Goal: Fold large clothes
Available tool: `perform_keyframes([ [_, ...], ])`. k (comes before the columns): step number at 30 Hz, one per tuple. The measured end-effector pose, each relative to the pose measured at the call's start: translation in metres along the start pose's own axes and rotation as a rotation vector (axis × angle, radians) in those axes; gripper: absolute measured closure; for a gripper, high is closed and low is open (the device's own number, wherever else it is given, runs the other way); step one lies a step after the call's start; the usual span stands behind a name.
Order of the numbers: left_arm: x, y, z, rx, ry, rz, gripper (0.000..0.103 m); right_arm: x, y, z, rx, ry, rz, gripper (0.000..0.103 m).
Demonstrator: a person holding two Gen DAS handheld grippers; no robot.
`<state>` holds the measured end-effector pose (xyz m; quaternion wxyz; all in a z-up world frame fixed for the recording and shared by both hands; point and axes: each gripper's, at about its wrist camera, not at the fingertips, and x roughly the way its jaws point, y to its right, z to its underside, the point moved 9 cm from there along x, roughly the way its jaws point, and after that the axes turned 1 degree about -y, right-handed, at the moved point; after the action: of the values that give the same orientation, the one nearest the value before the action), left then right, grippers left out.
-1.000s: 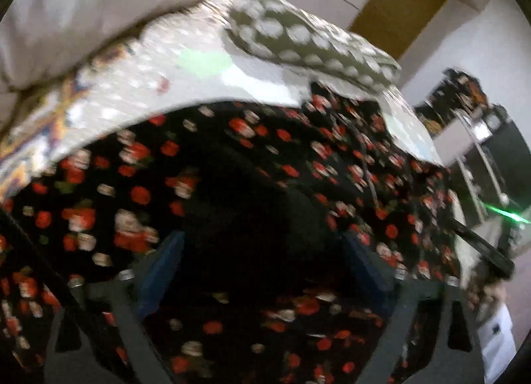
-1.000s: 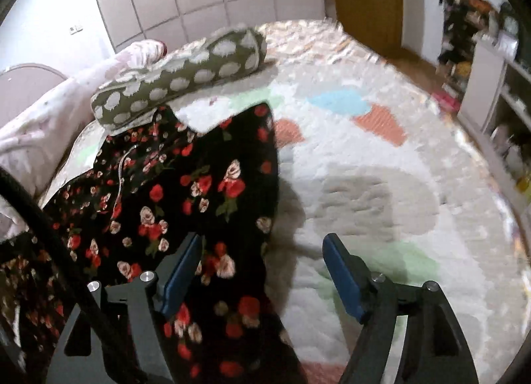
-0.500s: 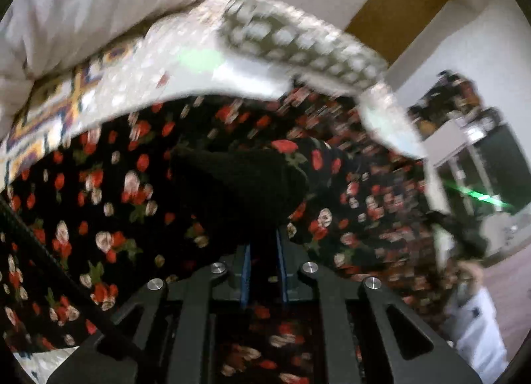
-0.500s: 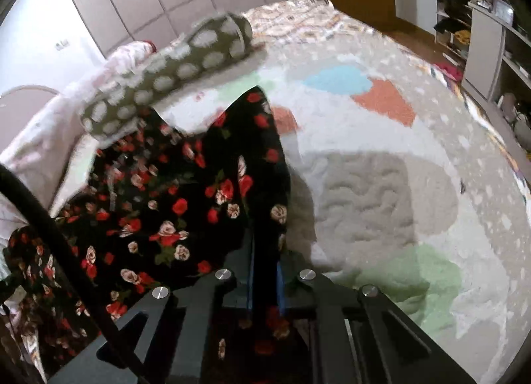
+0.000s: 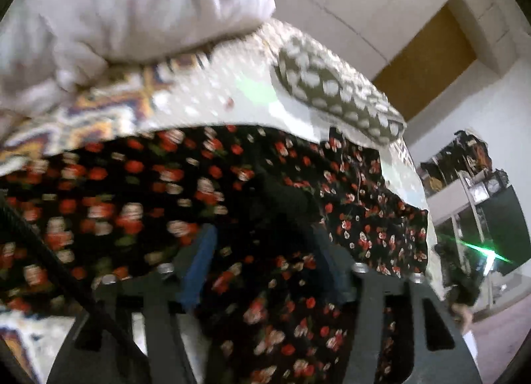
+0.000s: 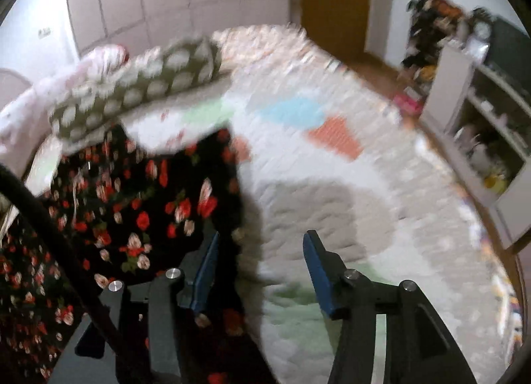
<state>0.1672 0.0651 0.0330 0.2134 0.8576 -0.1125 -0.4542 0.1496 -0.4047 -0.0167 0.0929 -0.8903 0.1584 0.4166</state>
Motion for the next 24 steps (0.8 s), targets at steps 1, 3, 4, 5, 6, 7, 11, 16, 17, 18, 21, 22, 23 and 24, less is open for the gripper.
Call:
perform_keyframes([
  [1,-0.013,-0.003,0.005,0.015,0.016,-0.011,0.036,-0.017,-0.002,-0.004,-0.023,0.042,0.02,0.046],
  [3,-0.035,-0.009,0.022,0.032,0.037,-0.036,0.031,-0.043,-0.019,-0.007,-0.09,0.092,0.035,0.046],
  [4,-0.042,-0.014,0.029,0.033,0.043,-0.042,0.031,-0.054,-0.033,-0.007,-0.129,0.108,0.02,0.046],
  [5,-0.047,-0.017,0.038,0.036,0.046,-0.048,0.03,-0.068,-0.059,-0.002,-0.182,0.116,-0.038,0.046],
  [6,-0.053,-0.022,0.049,0.043,0.043,-0.052,0.03,-0.076,-0.078,0.003,-0.215,0.114,-0.087,0.046],
  [7,-0.056,-0.026,0.061,0.048,0.04,-0.059,0.03,-0.087,-0.111,0.012,-0.276,0.108,-0.172,0.046],
  [11,-0.058,-0.041,0.104,0.046,0.009,-0.074,0.03,-0.12,-0.238,0.067,-0.556,0.06,-0.466,0.055],
  [16,-0.062,-0.051,0.133,0.065,0.0,-0.077,0.03,-0.125,-0.354,0.136,-0.853,0.072,-0.537,0.062],
  [17,-0.066,-0.053,0.134,0.074,0.013,-0.087,0.03,-0.117,-0.369,0.141,-0.884,0.082,-0.501,0.062],
  [18,-0.07,-0.056,0.135,0.078,0.025,-0.095,0.03,-0.109,-0.378,0.143,-0.902,0.094,-0.463,0.062],
  [21,-0.084,-0.065,0.137,0.088,0.06,-0.118,0.03,-0.073,-0.399,0.145,-0.941,0.119,-0.319,0.062],
  [22,-0.085,-0.068,0.137,0.087,0.064,-0.124,0.03,-0.064,-0.401,0.144,-0.949,0.126,-0.287,0.065],
  [23,-0.087,-0.071,0.137,0.083,0.067,-0.128,0.03,-0.056,-0.404,0.143,-0.959,0.129,-0.265,0.085],
  [24,-0.089,-0.075,0.138,0.077,0.068,-0.13,0.03,-0.045,-0.406,0.141,-0.959,0.106,-0.256,0.094],
])
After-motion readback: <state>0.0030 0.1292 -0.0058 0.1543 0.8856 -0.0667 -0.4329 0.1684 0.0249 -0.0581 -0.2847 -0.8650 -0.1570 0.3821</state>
